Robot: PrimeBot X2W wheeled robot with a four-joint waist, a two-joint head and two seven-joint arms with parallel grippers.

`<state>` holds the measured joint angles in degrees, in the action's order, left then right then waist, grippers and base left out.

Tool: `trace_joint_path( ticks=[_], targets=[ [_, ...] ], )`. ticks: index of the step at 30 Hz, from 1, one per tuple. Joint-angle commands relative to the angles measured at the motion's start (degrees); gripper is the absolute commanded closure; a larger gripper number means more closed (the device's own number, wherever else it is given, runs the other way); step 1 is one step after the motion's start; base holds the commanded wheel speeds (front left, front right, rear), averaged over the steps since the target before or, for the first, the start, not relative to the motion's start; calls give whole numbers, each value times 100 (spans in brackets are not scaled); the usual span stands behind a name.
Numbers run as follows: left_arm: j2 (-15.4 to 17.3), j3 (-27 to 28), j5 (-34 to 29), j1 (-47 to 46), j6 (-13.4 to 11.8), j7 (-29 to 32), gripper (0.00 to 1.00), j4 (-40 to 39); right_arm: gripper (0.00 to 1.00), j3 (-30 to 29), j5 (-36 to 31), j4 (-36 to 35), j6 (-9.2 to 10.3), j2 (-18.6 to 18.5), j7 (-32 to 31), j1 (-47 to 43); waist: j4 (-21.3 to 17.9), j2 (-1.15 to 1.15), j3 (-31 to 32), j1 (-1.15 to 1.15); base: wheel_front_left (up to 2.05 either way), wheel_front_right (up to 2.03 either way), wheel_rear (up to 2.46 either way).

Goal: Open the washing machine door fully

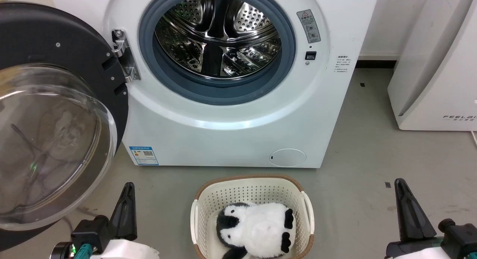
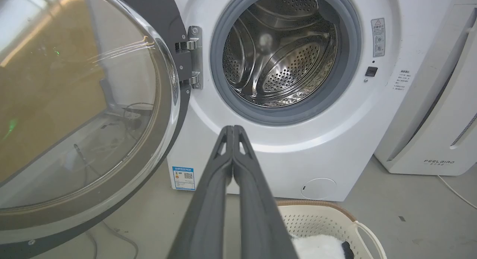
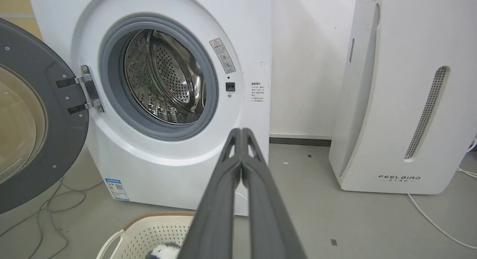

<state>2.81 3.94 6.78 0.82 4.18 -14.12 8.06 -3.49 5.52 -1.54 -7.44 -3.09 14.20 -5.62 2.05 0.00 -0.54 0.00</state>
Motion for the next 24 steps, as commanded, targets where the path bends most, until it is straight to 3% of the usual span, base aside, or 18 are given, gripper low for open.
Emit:
trace_joint_path(
  ticks=[1, 24],
  targets=[
    [0, -21, -32, -5, -25, 35, 100, -37, 100, 12, -24, 9, 0, 2, -38, 34, -3, 0, 1, 0, 0, 0, 0],
    [2, -91, -153, -19, -99, 293, 100, -180, 100, 75, -123, 36, -1, 6, -296, 132, -41, 0, 11, 0, 0, 0, 0]
  ],
)
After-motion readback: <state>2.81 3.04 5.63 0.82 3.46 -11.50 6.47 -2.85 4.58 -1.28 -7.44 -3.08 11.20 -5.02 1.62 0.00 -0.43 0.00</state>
